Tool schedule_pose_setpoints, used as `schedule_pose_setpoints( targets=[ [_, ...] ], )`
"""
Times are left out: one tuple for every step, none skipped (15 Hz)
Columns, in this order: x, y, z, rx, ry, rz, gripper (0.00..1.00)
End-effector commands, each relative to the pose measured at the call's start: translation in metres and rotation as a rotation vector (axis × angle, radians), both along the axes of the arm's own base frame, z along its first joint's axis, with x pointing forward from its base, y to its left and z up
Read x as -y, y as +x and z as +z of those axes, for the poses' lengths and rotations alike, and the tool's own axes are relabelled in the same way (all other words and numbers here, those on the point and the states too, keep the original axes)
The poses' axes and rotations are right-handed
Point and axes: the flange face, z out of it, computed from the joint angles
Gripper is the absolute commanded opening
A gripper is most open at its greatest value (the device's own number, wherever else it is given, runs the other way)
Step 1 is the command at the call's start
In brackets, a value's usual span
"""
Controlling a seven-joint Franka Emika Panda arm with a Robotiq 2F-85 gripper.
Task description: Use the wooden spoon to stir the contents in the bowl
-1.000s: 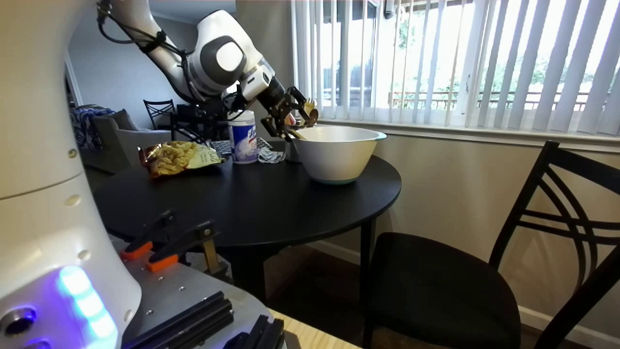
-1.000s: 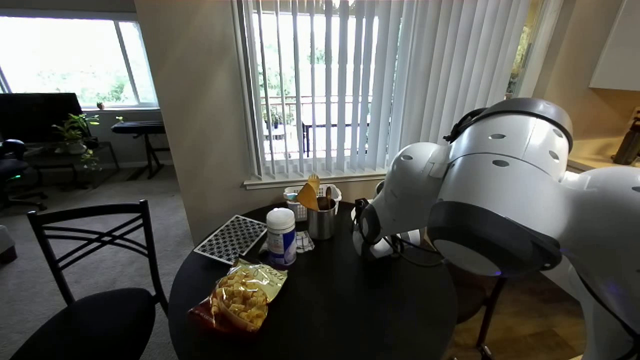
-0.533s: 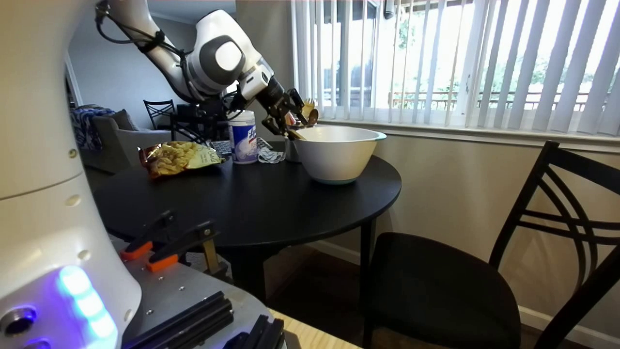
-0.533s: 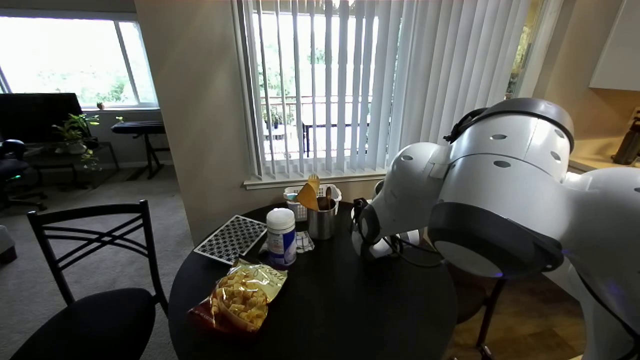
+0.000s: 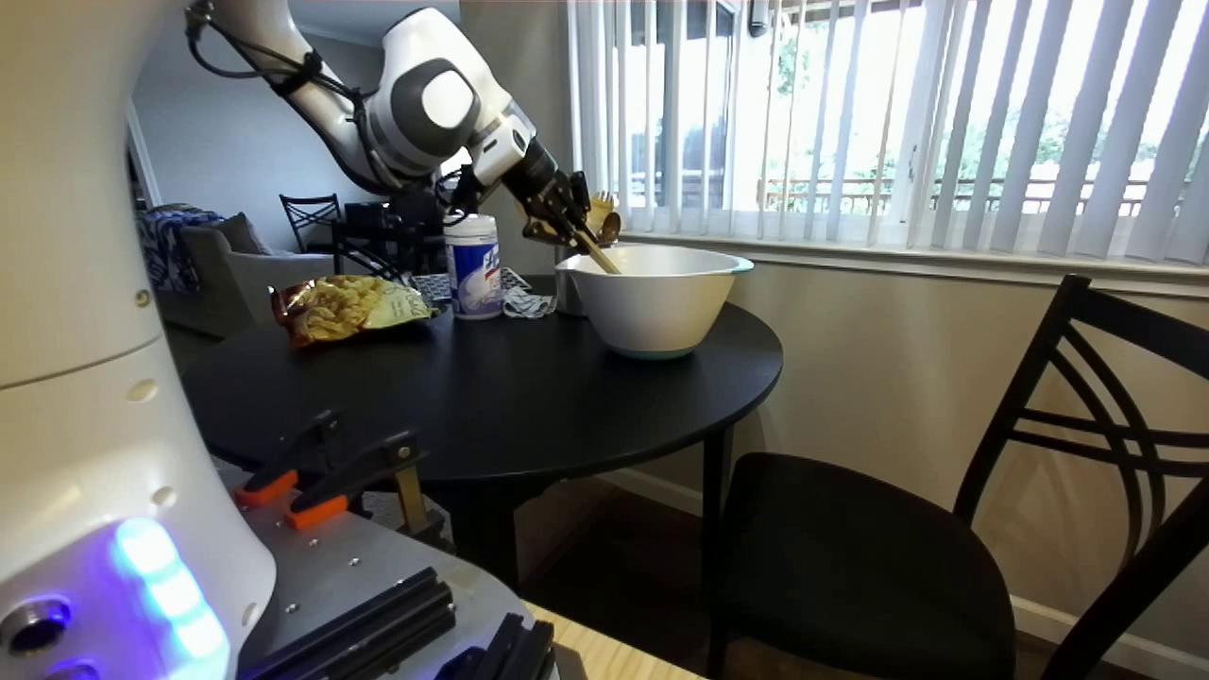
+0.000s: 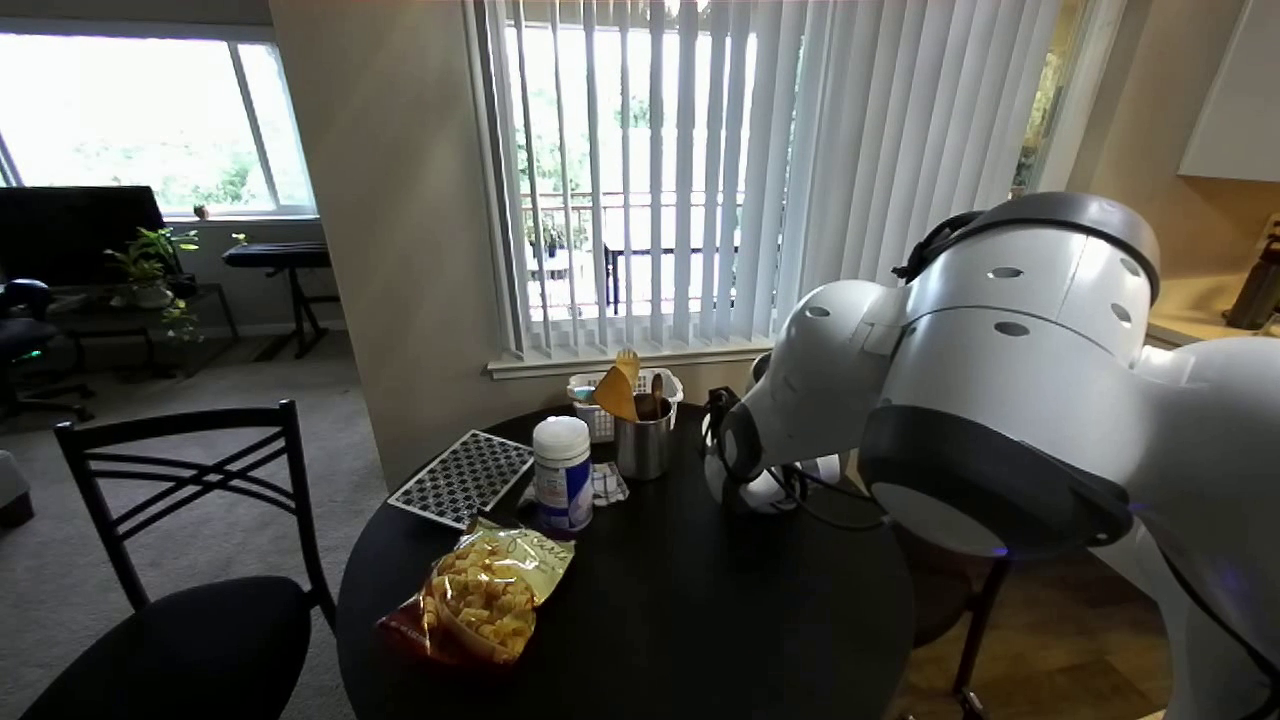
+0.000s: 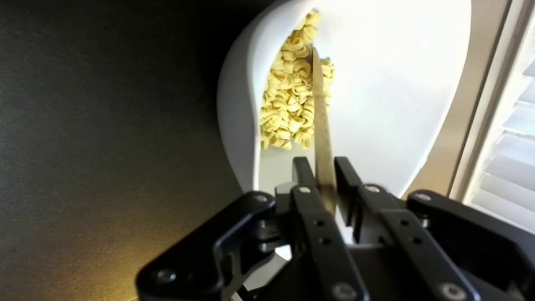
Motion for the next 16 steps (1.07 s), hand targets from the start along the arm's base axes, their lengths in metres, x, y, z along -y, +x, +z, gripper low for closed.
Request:
schedule_pose_setpoints(
  targets=[
    [0.003,-0.003,0.014,-0.008,-0.016,0.01,0.01],
    [0.003,-0.002,0.018,-0.006,-0.011,0.01,0.04],
    [0.003,-0.001,0.021,-0.006,-0.004,0.012,0.05],
    [0.004,0.0,0.024,-0.008,-0.001,0.007,0.05],
    [0.005,0.001,0.027,-0.01,0.007,0.006,0.05],
    [0.006,0.003,0.03,-0.017,0.009,0.009,0.05],
    [0.01,0.005,0.036,-0.023,0.017,0.015,0.05],
    [0.013,0.007,0.042,-0.028,0.028,0.016,0.05],
    [0.019,0.011,0.053,-0.031,0.047,0.014,0.05],
    [0.026,0.014,0.065,-0.039,0.074,0.01,0.04],
    [0.035,0.02,0.079,-0.043,0.108,-0.013,0.05],
    [0.043,0.024,0.092,-0.055,0.147,-0.037,0.05],
    [0.051,0.03,0.106,-0.047,0.181,-0.079,0.05],
    [0.06,0.036,0.122,-0.045,0.205,-0.124,0.05],
    [0.067,0.042,0.136,-0.045,0.235,-0.167,0.05],
    [0.075,0.047,0.149,-0.052,0.262,-0.214,0.05]
  ],
)
